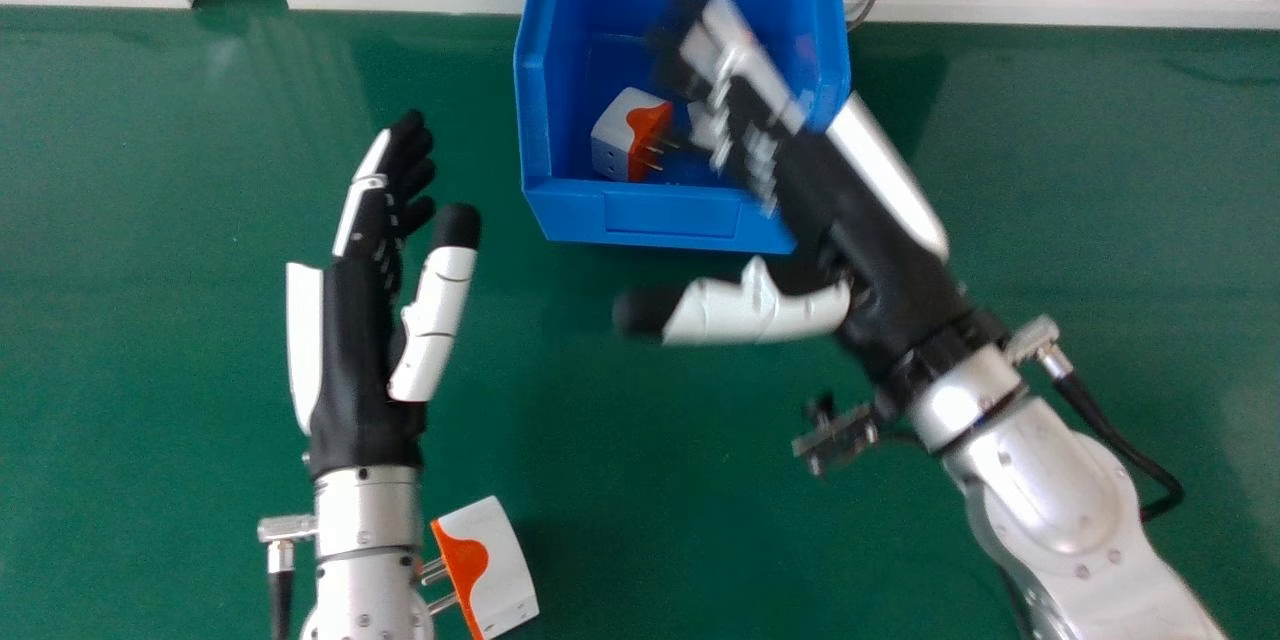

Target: Pick all objects and put in blue box

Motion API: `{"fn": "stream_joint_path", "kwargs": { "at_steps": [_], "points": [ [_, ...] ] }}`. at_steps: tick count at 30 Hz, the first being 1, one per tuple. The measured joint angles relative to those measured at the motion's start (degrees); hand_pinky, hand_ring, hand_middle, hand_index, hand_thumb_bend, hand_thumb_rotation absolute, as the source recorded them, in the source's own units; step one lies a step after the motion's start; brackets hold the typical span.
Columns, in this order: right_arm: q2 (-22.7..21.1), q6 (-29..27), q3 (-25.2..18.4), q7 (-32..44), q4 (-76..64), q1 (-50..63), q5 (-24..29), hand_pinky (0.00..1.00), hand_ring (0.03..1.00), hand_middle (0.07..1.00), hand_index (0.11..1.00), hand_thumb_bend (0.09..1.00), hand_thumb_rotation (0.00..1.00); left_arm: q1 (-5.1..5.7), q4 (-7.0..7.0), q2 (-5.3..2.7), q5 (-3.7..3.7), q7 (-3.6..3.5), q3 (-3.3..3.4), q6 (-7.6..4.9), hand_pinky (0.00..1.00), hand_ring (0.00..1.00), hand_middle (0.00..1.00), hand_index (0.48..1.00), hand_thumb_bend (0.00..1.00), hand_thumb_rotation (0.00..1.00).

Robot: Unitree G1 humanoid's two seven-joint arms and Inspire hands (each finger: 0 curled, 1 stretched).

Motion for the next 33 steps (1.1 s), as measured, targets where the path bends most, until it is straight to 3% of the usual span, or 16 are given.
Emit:
{"fn": "stream_joint_path", "kwargs": {
  "at_steps": [2, 6, 7, 10, 14, 18, 20, 23, 26, 30, 33],
  "points": [
    [-1.6, 5.6, 0.1, 3.5, -3.8, 0.6, -0.1, 0.8, 0.906, 0.923, 0.966, 0.996, 0.46, 0.0, -0.08, 0.31, -1.1, -0.55, 0.49, 0.08, 0.86, 0.88, 0.89, 0.878, 0.74, 0.88],
    [-4.5, 15.9, 0.1, 10.0, -11.2, 0.4, -0.1, 0.79, 0.899, 0.916, 0.955, 0.997, 0.45, 0.0, -0.11, 0.77, -2.41, -1.36, 1.52, 0.47, 0.87, 0.88, 0.9, 0.88, 0.74, 0.88],
    [-4.8, 18.3, 0.3, 11.6, -12.1, 0.2, -0.1, 0.79, 0.896, 0.915, 0.949, 0.998, 0.43, 0.01, -0.11, 0.8, -3.03, -1.57, 1.72, 0.57, 0.87, 0.88, 0.9, 0.881, 0.73, 0.88],
    [-4.7, 23.1, 1.2, 13.8, -13.2, 0.0, -0.7, 0.8, 0.896, 0.915, 0.944, 0.999, 0.41, 0.05, -0.21, 0.82, -3.78, -2.08, 2.35, 0.85, 0.88, 0.89, 0.9, 0.883, 0.73, 0.88],
    [-3.1, 24.9, 2.6, 13.8, -13.2, 0.0, -3.0, 0.8, 0.896, 0.918, 0.936, 1.0, 0.38, 0.37, -0.88, 0.8, -4.34, -2.42, 2.71, 0.96, 0.88, 0.89, 0.9, 0.885, 0.73, 0.88],
    [-0.5, 24.2, 4.0, 12.9, -12.7, 0.0, -6.1, 0.82, 0.898, 0.92, 0.93, 1.0, 0.35, 0.46, -1.62, 0.83, -4.99, -3.38, 3.19, 0.96, 0.9, 0.9, 0.91, 0.887, 0.73, 0.88],
    [1.1, 23.1, 5.7, 11.4, -11.7, 0.1, -9.4, 0.82, 0.898, 0.92, 0.93, 1.0, 0.35, 0.65, -1.76, 1.19, -5.59, -3.53, 4.1, 0.96, 0.9, 0.9, 0.91, 0.887, 0.73, 0.88],
    [2.7, 22.0, 8.6, 8.5, -10.3, 0.3, -14.9, 0.84, 0.899, 0.919, 0.925, 1.0, 0.33, 0.85, -1.64, 2.28, -5.64, -3.35, 5.52, 0.93, 0.91, 0.9, 0.91, 0.889, 0.73, 0.88],
    [4.0, 21.0, 12.3, 5.4, -9.7, 0.5, -22.1, 0.85, 0.9, 0.919, 0.923, 1.0, 0.32, 0.85, -1.16, 2.54, -5.57, -2.34, 6.98, 0.89, 0.91, 0.9, 0.91, 0.889, 0.73, 0.88],
    [5.2, 18.3, 16.0, 0.6, -7.9, 0.5, -31.1, 0.85, 0.905, 0.921, 0.92, 1.0, 0.32, 0.9, -0.48, 2.61, -5.39, -0.95, 7.84, 0.85, 0.91, 0.9, 0.91, 0.887, 0.73, 0.88],
    [5.3, 15.9, 17.5, -0.9, -7.0, 0.5, -34.7, 0.85, 0.911, 0.922, 0.917, 1.0, 0.33, 0.9, -0.28, 3.1, -5.33, -0.78, 8.32, 0.82, 0.9, 0.9, 0.91, 0.885, 0.73, 0.88]
  ]
}}
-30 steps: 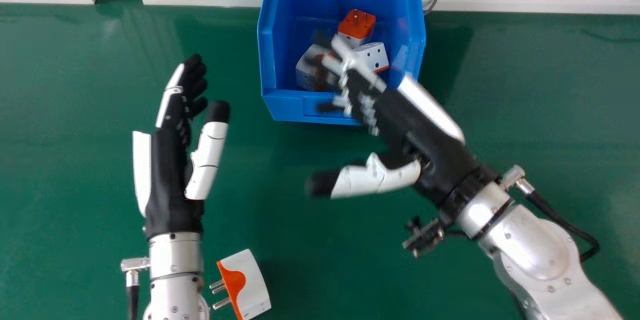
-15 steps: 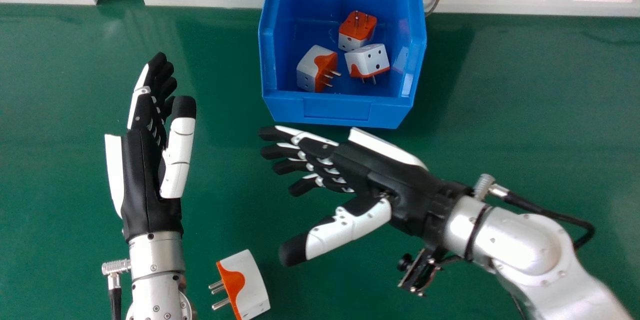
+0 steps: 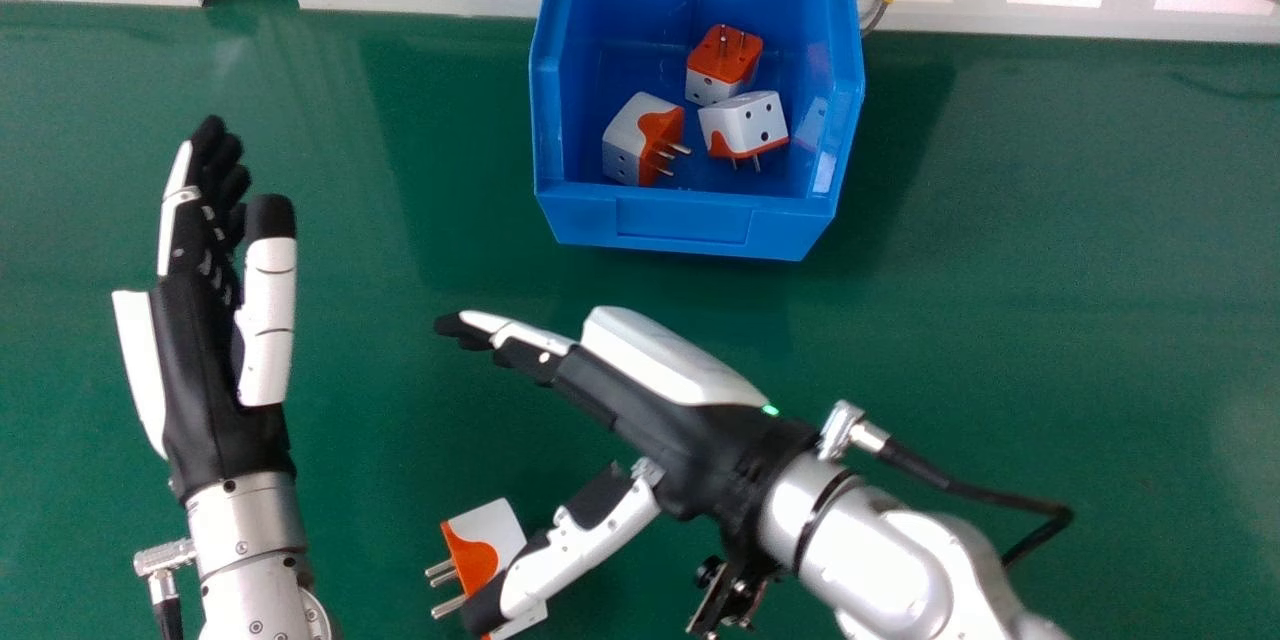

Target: Pick all objects and put in blue box

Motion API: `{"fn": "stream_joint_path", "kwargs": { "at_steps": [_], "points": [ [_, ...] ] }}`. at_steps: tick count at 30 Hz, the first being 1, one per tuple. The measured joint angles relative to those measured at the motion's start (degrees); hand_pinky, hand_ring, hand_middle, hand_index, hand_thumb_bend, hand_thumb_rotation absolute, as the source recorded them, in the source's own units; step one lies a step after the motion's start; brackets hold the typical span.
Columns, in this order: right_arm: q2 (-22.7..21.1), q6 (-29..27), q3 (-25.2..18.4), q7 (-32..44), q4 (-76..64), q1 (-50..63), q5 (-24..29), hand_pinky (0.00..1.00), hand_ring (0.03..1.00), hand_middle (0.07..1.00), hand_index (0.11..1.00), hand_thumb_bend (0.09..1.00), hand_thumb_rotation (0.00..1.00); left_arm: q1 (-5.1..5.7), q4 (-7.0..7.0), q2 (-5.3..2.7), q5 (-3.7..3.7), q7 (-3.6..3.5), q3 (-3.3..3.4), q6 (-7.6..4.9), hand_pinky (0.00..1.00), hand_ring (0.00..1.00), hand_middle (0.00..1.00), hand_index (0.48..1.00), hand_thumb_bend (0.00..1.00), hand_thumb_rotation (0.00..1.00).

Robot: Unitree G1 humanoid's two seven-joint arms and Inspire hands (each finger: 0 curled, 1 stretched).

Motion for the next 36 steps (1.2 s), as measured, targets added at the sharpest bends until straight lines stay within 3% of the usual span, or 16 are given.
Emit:
{"fn": "stream_joint_path", "kwargs": {
  "at_steps": [5, 7, 15, 22, 26, 31, 36],
  "points": [
    [0.4, -0.4, 1.4, 1.8, 0.4, 0.0, -1.7, 0.85, 0.922, 0.929, 0.916, 1.0, 0.32, 0.05, 0.0, 0.95, 0.01, 0.06, 0.58, -0.13, 0.91, 0.9, 0.91, 0.885, 0.74, 0.88],
    [0.5, -0.3, 1.9, 2.3, 0.6, 0.0, -2.7, 0.86, 0.937, 0.94, 0.918, 1.0, 0.32, 0.09, 0.0, 0.98, 0.01, 0.07, 0.66, -0.13, 0.91, 0.9, 0.91, 0.887, 0.74, 0.88],
    [0.4, -0.3, 6.7, 1.3, 0.8, 0.1, -16.1, 0.9, 0.968, 0.963, 0.924, 1.0, 0.27, 0.37, -0.04, 0.82, 0.01, 0.01, 0.43, -0.13, 0.92, 0.91, 0.92, 0.89, 0.75, 0.88],
    [-1.3, -2.8, 6.9, 0.4, 0.7, 2.1, -19.0, 0.92, 0.98, 0.973, 0.924, 1.0, 0.24, 0.4, -0.22, 0.79, -0.25, -0.54, 0.35, -0.11, 0.92, 0.91, 0.93, 0.891, 0.75, 0.88],
    [-2.0, -8.7, 6.2, -5.6, 4.1, 2.4, -19.4, 0.92, 0.981, 0.967, 0.912, 0.998, 0.2, 0.39, -0.24, 0.76, -0.25, -0.84, 0.23, -0.07, 0.92, 0.91, 0.93, 0.892, 0.75, 0.88],
    [-2.0, -20.8, 5.6, -17.3, 14.7, 2.0, -19.0, 0.85, 0.951, 0.932, 0.877, 0.989, 0.17, 0.41, -0.34, 0.74, -0.25, -1.04, 0.06, 0.17, 0.92, 0.91, 0.93, 0.89, 0.76, 0.88],
    [-1.0, -29.2, 4.7, -22.3, 23.2, 0.6, -16.8, 0.8, 0.923, 0.907, 0.851, 0.973, 0.14, 0.43, -0.63, 0.7, -0.24, -1.04, -0.01, 0.51, 0.92, 0.91, 0.93, 0.889, 0.76, 0.88]
  ]
}}
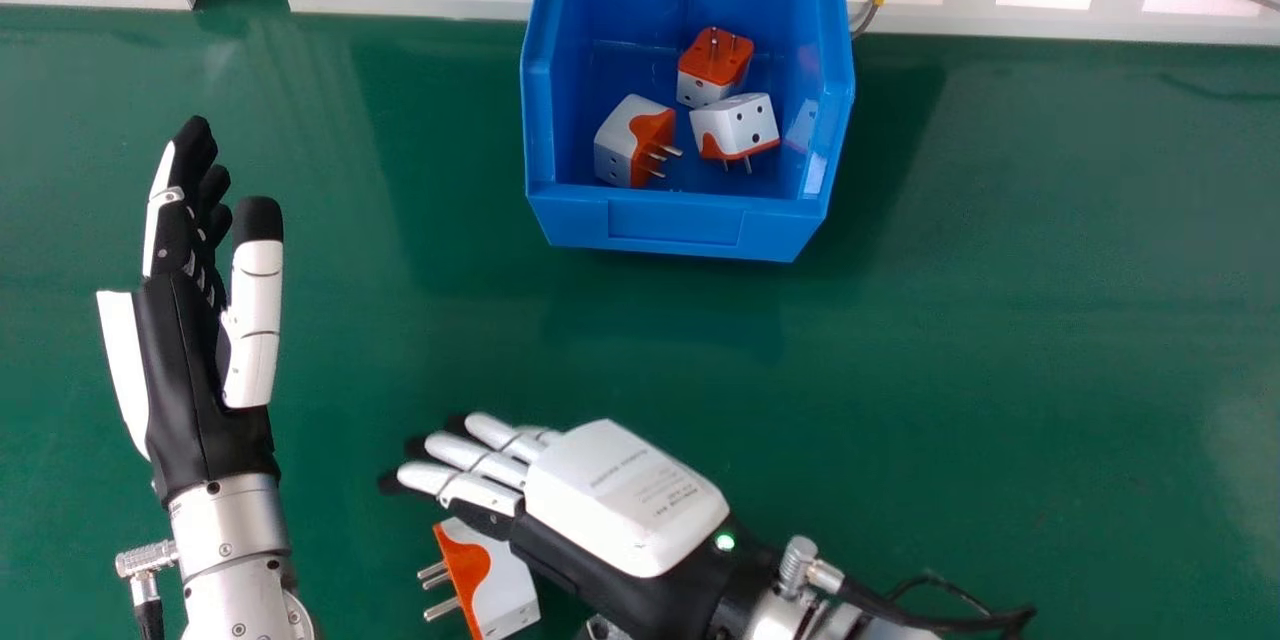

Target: Pick all objects and put in blue box

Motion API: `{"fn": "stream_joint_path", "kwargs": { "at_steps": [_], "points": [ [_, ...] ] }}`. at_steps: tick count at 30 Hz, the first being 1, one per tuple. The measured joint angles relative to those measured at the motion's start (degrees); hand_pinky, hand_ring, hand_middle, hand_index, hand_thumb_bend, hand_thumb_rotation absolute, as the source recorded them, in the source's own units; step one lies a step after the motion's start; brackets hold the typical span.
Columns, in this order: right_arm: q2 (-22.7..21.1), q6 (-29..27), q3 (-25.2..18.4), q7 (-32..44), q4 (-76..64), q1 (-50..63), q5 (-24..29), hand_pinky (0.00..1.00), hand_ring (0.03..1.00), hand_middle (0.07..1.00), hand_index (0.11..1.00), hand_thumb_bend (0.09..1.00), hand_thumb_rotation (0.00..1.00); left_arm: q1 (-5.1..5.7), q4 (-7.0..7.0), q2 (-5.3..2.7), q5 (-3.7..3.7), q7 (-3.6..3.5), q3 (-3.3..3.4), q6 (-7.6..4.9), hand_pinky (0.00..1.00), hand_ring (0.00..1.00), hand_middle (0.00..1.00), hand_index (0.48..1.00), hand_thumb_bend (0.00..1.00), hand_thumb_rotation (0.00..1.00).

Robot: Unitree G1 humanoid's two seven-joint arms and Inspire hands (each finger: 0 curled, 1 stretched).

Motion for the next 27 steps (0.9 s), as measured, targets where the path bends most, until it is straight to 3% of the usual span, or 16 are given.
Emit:
{"fn": "stream_joint_path", "kwargs": {
  "at_steps": [2, 3, 9, 10, 13, 14, 17, 18, 27],
  "points": [
    [0.5, -2.5, -0.4, -1.9, 2.5, -1.0, 0.0, 0.8, 0.923, 0.907, 0.851, 0.973, 0.14, 0.0, -0.24, -0.08, -0.01, 0.0, -0.03, 0.13, 0.92, 0.91, 0.93, 0.889, 0.76, 0.88],
    [0.8, -3.4, -0.5, -3.0, 3.4, -1.4, -0.1, 0.76, 0.886, 0.875, 0.823, 0.931, 0.11, 0.01, -0.39, -0.12, -0.01, 0.0, -0.04, 0.21, 0.91, 0.91, 0.92, 0.887, 0.76, 0.88],
    [2.4, -7.0, -0.5, -8.2, 9.5, -3.5, -1.6, 0.76, 0.886, 0.875, 0.823, 0.931, 0.11, 0.01, -0.97, -0.86, 0.0, 0.01, -0.09, 0.82, 0.91, 0.91, 0.92, 0.887, 0.76, 0.88],
    [2.5, -7.1, -0.5, -8.2, 9.9, -3.5, -1.6, 0.7, 0.819, 0.797, 0.758, 0.849, 0.09, 0.01, -1.0, -0.96, 0.0, 0.02, -0.08, 0.86, 0.91, 0.9, 0.92, 0.886, 0.76, 0.88],
    [2.7, -7.3, -0.6, -8.1, 10.5, -3.5, -1.5, 0.7, 0.819, 0.797, 0.758, 0.849, 0.09, 0.01, -1.16, -1.05, 0.0, 0.03, -0.07, 0.94, 0.91, 0.9, 0.92, 0.886, 0.76, 0.88],
    [2.7, -7.3, -0.8, -8.0, 10.5, -3.5, -1.5, 0.65, 0.751, 0.737, 0.7, 0.782, 0.07, 0.01, -1.23, -1.09, 0.01, 0.06, -0.06, 0.95, 0.9, 0.9, 0.92, 0.884, 0.76, 0.88],
    [2.8, -7.2, -1.4, -7.9, 10.5, -3.4, -1.4, 0.65, 0.751, 0.737, 0.7, 0.782, 0.07, 0.0, -1.27, -1.24, 0.02, 0.34, -0.06, 0.96, 0.9, 0.9, 0.92, 0.884, 0.76, 0.88],
    [2.8, -6.9, -1.6, -7.9, 10.4, -3.4, -1.4, 0.6, 0.691, 0.69, 0.657, 0.728, 0.06, 0.0, -1.27, -1.28, 0.02, 0.37, -0.06, 0.96, 0.9, 0.9, 0.92, 0.883, 0.76, 0.87],
    [3.0, -5.7, -2.2, -7.4, 9.1, -2.7, -1.4, 0.52, 0.614, 0.625, 0.596, 0.647, 0.04, -0.01, -1.29, -1.3, 0.02, 0.81, -0.07, 1.0, 0.9, 0.9, 0.91, 0.881, 0.75, 0.87]
  ]
}}
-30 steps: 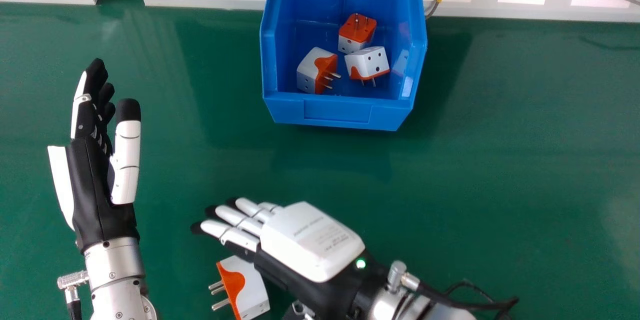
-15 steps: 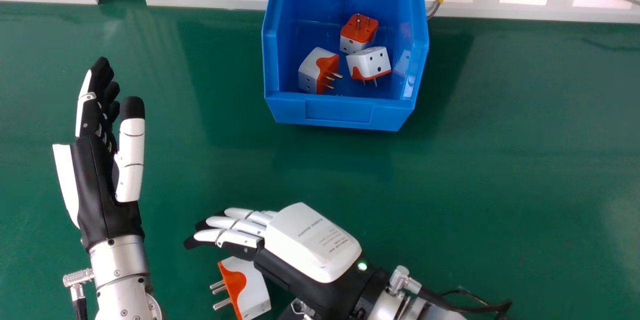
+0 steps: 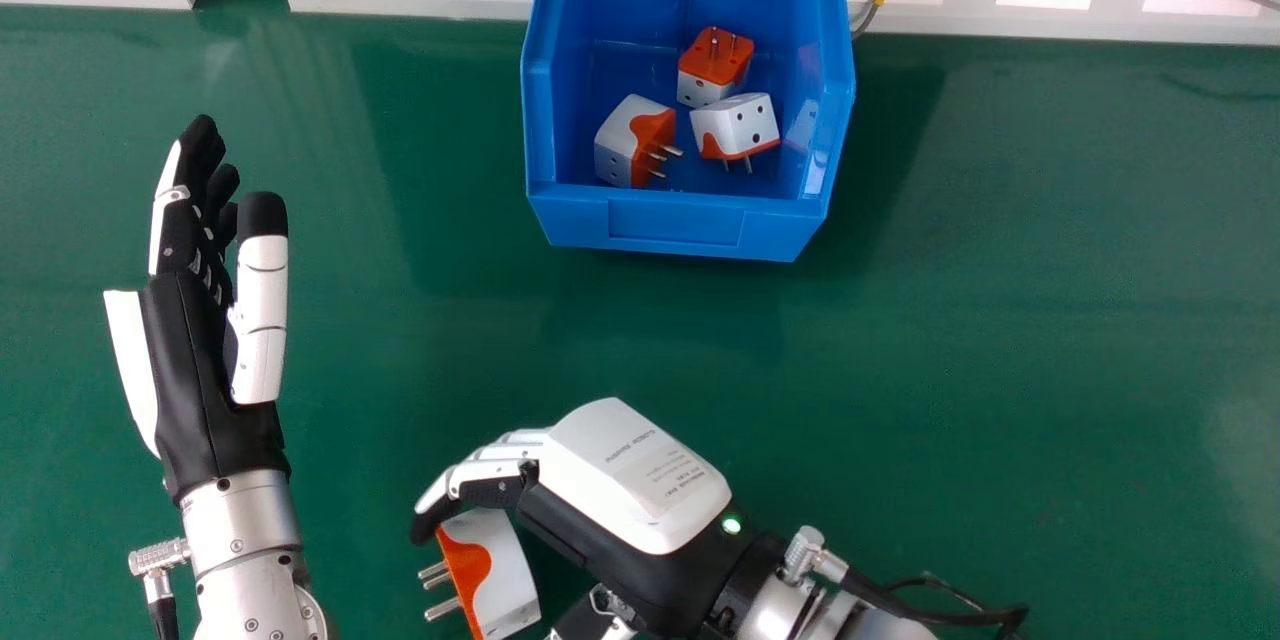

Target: Pick all objects and put in blue box

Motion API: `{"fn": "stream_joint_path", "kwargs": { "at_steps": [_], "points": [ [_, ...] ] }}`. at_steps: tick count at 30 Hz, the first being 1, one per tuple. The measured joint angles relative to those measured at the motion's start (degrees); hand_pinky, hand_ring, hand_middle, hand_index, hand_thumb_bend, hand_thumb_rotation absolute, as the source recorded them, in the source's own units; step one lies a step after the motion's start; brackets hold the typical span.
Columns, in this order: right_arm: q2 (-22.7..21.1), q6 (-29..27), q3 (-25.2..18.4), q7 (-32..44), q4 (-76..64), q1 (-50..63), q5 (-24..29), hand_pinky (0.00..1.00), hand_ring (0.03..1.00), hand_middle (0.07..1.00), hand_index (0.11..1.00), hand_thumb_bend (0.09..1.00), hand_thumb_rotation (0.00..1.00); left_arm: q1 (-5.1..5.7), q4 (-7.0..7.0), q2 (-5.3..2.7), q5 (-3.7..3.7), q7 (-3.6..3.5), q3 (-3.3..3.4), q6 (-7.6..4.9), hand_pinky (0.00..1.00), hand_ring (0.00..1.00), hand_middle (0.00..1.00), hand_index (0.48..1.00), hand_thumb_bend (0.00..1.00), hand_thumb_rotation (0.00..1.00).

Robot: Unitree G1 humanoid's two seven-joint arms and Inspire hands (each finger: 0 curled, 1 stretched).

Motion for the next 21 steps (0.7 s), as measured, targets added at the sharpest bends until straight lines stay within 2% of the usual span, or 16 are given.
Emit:
{"fn": "stream_joint_path", "kwargs": {
  "at_steps": [8, 12, 21],
  "points": [
    [0.1, 0.9, 0.0, 0.0, -0.3, 0.0, -0.3, 0.49, 0.591, 0.605, 0.572, 0.617, 0.03, -0.08, -0.01, 0.01, 0.02, 0.01, -0.04, 0.03, 0.9, 0.89, 0.91, 0.88, 0.75, 0.87],
    [0.2, 1.4, -0.2, 0.0, -0.5, 0.0, -0.2, 0.44, 0.561, 0.573, 0.537, 0.573, 0.02, -0.35, 0.0, 0.01, 0.01, -0.05, -0.05, 0.02, 0.9, 0.89, 0.91, 0.878, 0.74, 0.87],
    [0.2, 1.4, -0.3, -0.2, -0.5, 0.0, -0.2, 0.41, 0.539, 0.549, 0.518, 0.545, 0.01, -1.16, 0.28, 0.02, -0.03, -0.99, -0.06, 0.01, 0.9, 0.89, 0.91, 0.877, 0.73, 0.87]
  ]
}}
